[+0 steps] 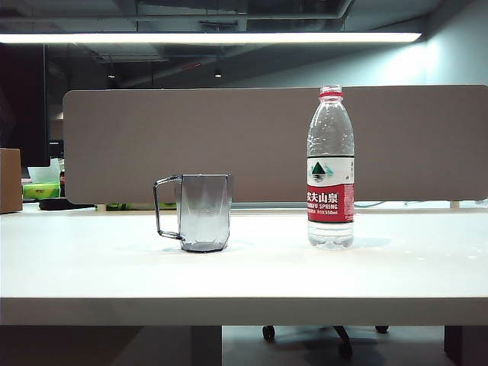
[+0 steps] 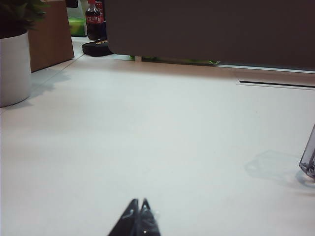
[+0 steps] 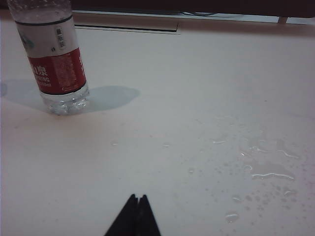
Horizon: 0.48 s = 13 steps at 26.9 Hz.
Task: Pick up the mineral water bottle on the table and pour water into the mug until it's half full.
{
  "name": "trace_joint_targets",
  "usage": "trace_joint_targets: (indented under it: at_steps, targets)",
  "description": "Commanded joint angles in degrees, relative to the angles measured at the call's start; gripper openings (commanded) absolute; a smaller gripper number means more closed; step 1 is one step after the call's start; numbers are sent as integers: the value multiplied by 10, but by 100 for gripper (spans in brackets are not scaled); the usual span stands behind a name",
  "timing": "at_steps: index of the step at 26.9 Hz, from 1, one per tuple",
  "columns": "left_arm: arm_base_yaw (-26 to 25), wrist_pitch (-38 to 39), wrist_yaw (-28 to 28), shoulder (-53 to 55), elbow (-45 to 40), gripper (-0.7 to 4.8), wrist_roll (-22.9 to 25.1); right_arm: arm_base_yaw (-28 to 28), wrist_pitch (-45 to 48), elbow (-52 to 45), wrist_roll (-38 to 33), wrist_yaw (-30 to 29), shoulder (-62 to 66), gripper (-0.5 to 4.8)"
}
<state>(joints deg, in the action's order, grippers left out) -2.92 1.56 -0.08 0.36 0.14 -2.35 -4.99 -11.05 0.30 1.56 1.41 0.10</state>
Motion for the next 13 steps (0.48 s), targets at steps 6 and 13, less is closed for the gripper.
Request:
trace_joint_targets:
  at_steps: [6, 13]
  targets:
    - [1, -4, 1, 0, 3, -5, 2, 0, 10, -2, 2, -1, -1, -5]
    - [1, -4, 231, 0, 92, -5, -47, -1, 40, 64, -189, -3, -1, -6]
